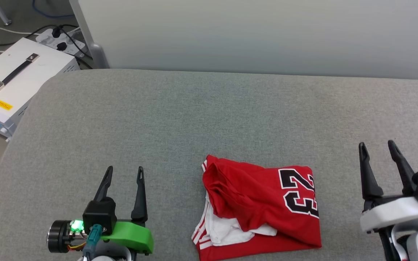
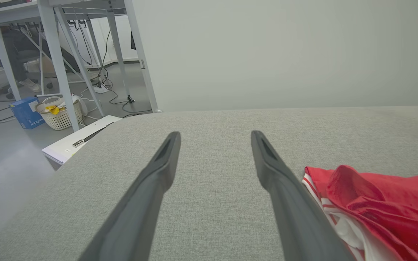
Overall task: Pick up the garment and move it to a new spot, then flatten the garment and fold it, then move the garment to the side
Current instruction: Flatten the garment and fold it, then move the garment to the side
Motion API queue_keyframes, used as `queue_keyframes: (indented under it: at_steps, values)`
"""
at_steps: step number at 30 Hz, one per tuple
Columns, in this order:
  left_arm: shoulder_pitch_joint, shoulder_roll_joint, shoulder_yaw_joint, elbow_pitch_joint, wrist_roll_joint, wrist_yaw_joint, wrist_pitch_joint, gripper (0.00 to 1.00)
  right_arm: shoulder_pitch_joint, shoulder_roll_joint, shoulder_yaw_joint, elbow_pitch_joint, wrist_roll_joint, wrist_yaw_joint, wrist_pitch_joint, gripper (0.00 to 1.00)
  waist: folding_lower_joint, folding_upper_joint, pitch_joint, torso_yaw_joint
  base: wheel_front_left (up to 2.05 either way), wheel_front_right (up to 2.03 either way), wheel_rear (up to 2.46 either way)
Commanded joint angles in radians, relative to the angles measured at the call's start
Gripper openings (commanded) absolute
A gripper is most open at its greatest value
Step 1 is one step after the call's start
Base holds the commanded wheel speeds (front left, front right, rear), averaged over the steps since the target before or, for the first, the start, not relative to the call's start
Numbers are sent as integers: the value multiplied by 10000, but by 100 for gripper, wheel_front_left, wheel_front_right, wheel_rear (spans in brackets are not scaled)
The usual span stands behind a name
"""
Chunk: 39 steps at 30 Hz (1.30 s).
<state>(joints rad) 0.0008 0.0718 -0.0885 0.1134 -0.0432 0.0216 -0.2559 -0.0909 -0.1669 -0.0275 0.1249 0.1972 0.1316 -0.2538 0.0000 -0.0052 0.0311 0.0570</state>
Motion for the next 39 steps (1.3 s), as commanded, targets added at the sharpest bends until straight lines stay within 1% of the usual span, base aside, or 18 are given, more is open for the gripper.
queue_keyframes:
  at_steps: [1,5,11,19,22,24,27,29,31,33,35,39]
  values:
    - [211,17,26,-37,52,-46,-59,100,398,149,-91,-178,-97,-9,-77,100,0,52,-40,27,0,0,0]
    - [274,15,37,10,44,-59,-59,100,1145,504,-289,-470,-144,-9,-78,100,0,52,-87,58,0,0,0]
    - [349,4,33,75,34,-65,-59,100,1753,737,-283,-559,-274,-9,-79,100,0,52,-77,87,0,0,0]
    - [354,-6,38,146,34,-75,-59,100,1803,820,-246,-612,-393,-9,-79,100,0,52,-72,117,0,0,0]
    - [340,-11,45,154,28,-68,-59,100,1572,686,-254,-751,-413,-9,-79,100,0,52,-50,116,0,0,0]
    - [313,-15,53,143,23,-63,-59,100,1235,462,-338,-958,-414,-9,-79,100,0,52,-6,114,0,0,0]
    - [238,-21,46,134,26,-71,-59,100,531,-48,-450,-1216,-309,-9,-79,100,0,52,79,137,0,0,0]
    - [173,-26,32,129,27,-81,-59,100,0,-510,-352,-1264,-140,-9,-77,100,0,52,139,168,0,0,0]
    - [125,-33,19,115,27,-84,-59,100,-515,-1062,8,-1188,91,-9,360,100,0,52,197,199,0,0,0]
    - [79,-42,0,96,24,-85,-59,100,-1042,-1675,503,-1064,508,-9,1130,100,0,52,280,238,0,0,0]
    - [43,-51,-14,80,18,-79,-59,100,-1436,-2146,1142,-964,1088,-9,2363,100,0,52,358,264,0,0,0]
    - [-55,-73,-45,50,-2,-65,-59,100,-2002,-2917,2143,-848,2778,-9,4991,100,0,52,555,331,0,0,0]
